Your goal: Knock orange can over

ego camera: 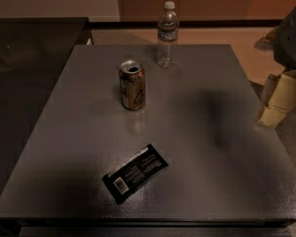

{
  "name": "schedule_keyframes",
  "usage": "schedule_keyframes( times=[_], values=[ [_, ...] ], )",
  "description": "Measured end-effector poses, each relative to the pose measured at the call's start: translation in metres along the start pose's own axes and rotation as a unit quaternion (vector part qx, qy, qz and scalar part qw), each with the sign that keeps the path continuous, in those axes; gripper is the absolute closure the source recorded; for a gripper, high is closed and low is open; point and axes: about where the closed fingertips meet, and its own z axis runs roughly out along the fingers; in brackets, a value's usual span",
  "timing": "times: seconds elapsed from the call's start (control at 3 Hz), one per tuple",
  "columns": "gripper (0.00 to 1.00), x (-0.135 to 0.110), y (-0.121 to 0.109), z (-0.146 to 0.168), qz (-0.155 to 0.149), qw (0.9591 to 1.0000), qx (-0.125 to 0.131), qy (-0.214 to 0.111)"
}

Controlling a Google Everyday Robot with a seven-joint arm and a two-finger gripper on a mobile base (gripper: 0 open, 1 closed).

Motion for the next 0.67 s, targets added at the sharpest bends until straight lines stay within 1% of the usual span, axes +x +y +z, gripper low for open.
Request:
schedule_keyframes(
  times=[0.33, 0.67],
  values=[
    [0.0, -0.023, -0.005, 0.015, -0.005, 0.9991, 0.002, -0.041],
    [0.0, -0.051, -0.017, 0.036, 0.003, 0.9956, -0.007, -0.094]
  ],
)
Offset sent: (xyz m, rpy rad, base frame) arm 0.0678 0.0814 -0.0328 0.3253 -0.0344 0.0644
